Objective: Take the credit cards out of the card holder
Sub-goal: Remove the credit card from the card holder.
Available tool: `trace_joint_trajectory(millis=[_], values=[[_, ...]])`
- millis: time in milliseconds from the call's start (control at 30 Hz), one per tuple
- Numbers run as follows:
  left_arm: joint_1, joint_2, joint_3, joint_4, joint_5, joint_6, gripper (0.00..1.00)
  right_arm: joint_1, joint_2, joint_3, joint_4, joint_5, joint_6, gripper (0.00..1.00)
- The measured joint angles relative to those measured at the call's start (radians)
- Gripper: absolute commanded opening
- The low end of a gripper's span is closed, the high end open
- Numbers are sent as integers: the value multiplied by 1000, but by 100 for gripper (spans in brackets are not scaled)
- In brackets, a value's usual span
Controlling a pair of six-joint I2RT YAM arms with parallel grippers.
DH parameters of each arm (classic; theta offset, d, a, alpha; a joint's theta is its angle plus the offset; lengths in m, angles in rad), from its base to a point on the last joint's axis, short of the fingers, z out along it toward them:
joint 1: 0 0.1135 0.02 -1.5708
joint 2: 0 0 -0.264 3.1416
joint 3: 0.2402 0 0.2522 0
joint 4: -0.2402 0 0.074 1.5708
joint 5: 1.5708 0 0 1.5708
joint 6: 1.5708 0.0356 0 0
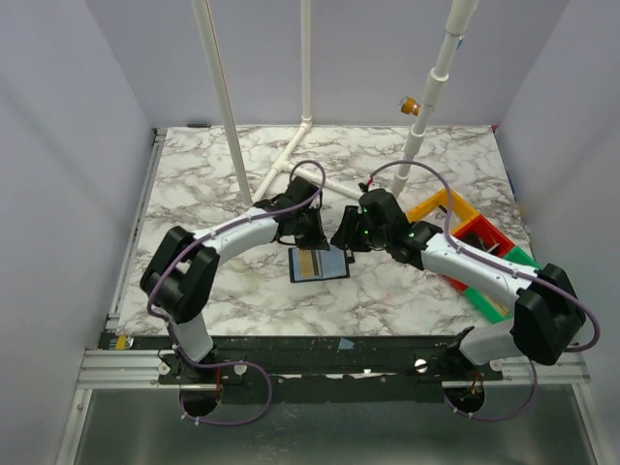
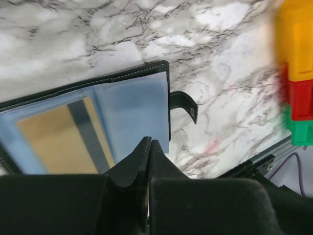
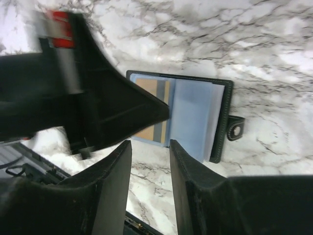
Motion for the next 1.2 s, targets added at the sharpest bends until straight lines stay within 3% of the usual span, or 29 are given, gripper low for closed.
trace_joint_trajectory(millis=[267, 633, 1200], values=[[121, -257, -158, -11, -39, 53, 0, -8, 135, 1, 102, -154, 32, 38], [133, -256, -276, -7, -28, 101, 0, -33, 323, 11, 186, -278, 45, 36], [135, -160, -277, 40, -5, 106, 0, -63, 378, -8, 280, -331, 64, 36]])
